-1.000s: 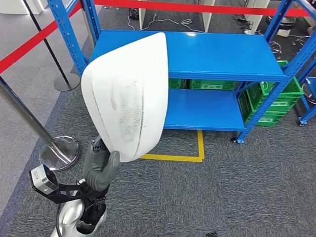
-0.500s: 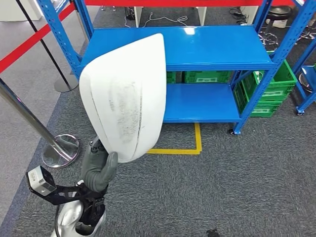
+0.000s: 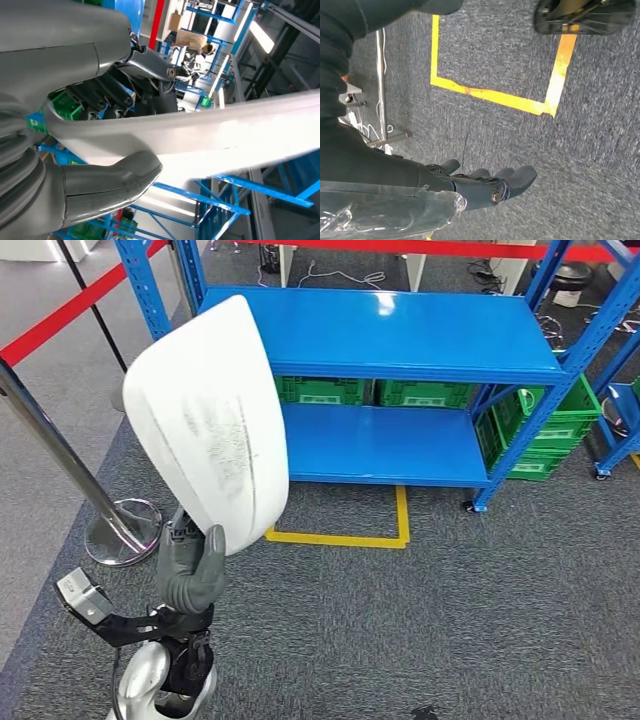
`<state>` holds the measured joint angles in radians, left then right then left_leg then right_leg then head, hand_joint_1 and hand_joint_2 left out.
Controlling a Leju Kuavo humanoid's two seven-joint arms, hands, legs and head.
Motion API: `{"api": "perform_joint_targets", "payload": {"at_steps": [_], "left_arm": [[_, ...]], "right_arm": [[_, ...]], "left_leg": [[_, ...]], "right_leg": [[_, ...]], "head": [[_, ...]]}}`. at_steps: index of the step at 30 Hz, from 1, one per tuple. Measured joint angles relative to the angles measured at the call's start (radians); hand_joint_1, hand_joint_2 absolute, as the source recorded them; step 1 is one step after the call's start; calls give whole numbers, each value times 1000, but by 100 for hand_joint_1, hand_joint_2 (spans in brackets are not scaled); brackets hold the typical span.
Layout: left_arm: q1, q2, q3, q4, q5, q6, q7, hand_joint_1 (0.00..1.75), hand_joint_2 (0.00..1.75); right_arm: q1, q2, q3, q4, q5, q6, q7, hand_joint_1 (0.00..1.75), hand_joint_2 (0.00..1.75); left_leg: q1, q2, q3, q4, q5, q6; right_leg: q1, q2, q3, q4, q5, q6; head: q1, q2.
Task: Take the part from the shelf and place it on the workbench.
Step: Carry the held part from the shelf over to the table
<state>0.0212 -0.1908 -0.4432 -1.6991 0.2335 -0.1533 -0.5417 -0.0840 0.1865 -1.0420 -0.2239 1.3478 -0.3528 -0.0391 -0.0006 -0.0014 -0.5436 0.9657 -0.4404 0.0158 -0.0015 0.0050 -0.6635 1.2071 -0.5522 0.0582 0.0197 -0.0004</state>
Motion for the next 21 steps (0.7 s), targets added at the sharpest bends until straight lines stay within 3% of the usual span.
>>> {"api": "perform_joint_targets", "payload": {"at_steps": [1, 2, 3, 5, 7, 8, 11, 13, 16, 17, 18, 19, 21], "left_arm": [[2, -1, 1, 0, 0, 1, 0, 175, 175], [3, -1, 2, 0, -1, 2, 0, 175, 175], [5, -2, 3, 0, -1, 2, 0, 175, 175], [6, -3, 3, 0, -6, 2, -4, 175, 175], [5, -1, 3, 0, -25, 2, -18, 175, 175], [4, 1, 3, 0, -39, 2, -29, 175, 175], [3, 9, 2, -1, -73, 3, -62, 175, 175], [3, 13, 2, -2, -84, 3, -75, 175, 175], [3, 17, 2, -3, -97, 7, -81, 175, 175], [3, 18, 2, -3, -103, 10, -84, 175, 175], [4, 20, 2, -3, -110, 12, -86, 175, 175], [4, 21, 2, -3, -114, 13, -88, 175, 175], [5, 23, 1, -3, -116, 14, -89, 175, 175]], "right_arm": [[0, 0, -1, 0, -1, 2, -1, 0, 175], [1, 0, -1, 0, -2, 3, -1, 0, 175], [2, 0, -2, 0, -2, 4, -2, 0, 175], [1, 0, -2, 0, -5, 7, -9, 0, 175], [-2, 0, -3, 0, -15, 17, -30, 0, 175], [-3, 0, -3, 0, -21, 24, -44, 0, 175], [-3, 0, -10, 0, -44, 38, -86, 0, 175], [-3, 1, -17, 0, -49, 38, -102, 0, 175], [-4, 1, -20, 0, -49, 24, -100, 0, 175], [-4, 1, -23, 0, -53, 14, -93, 0, 175], [-3, 1, -27, 0, -58, 2, -84, 0, 175], [-4, 1, -31, 0, -64, -10, -74, 0, 175], [-6, 1, -38, 0, -69, -26, -58, 0, 175]], "left_leg": [[-1, 0, -3, 0, 2, 2], [-1, 0, -4, 1, 3, 2], [-1, 0, -5, 1, 4, 2], [-1, -1, -3, 2, 6, 0], [-6, -1, -7, 6, 7, -8], [-7, -1, -11, 8, 9, -12], [-8, -1, -21, 13, 11, -27], [-7, -1, -44, 62, -26, -39], [-3, 0, -131, 251, -121, -51], [-2, 0, -150, 291, -130, -52], [-2, -1, -150, 294, -120, -52], [-1, -2, -130, 259, -92, -51], [2, -22, -57, 129, -27, -47]], "right_leg": [[0, 0, -25, 60, -22, 2], [0, 0, -35, 89, -26, 2], [0, 0, -25, 77, -10, 2], [0, 0, 44, -51, 56, -2], [1, 1, 108, -175, 96, -7], [1, 2, 118, -200, 99, -11], [1, 3, 111, -203, 102, -26], [-4, 2, 108, -206, 108, -37], [-6, 2, 100, -207, 113, -45], [-6, 5, 97, -207, 115, -45], [-6, 9, 95, -206, 116, -44], [-6, 16, 94, -206, 118, -42], [-5, 32, 92, -205, 122, -36]], "head": [[0, 0], [0, 0], [0, 0], [0, 0], [-1, 0], [-1, 0], [-1, 0], [-5, 0], [-10, 0], [-10, 0], [-10, 0], [-9, 0], [-10, 0]]}}
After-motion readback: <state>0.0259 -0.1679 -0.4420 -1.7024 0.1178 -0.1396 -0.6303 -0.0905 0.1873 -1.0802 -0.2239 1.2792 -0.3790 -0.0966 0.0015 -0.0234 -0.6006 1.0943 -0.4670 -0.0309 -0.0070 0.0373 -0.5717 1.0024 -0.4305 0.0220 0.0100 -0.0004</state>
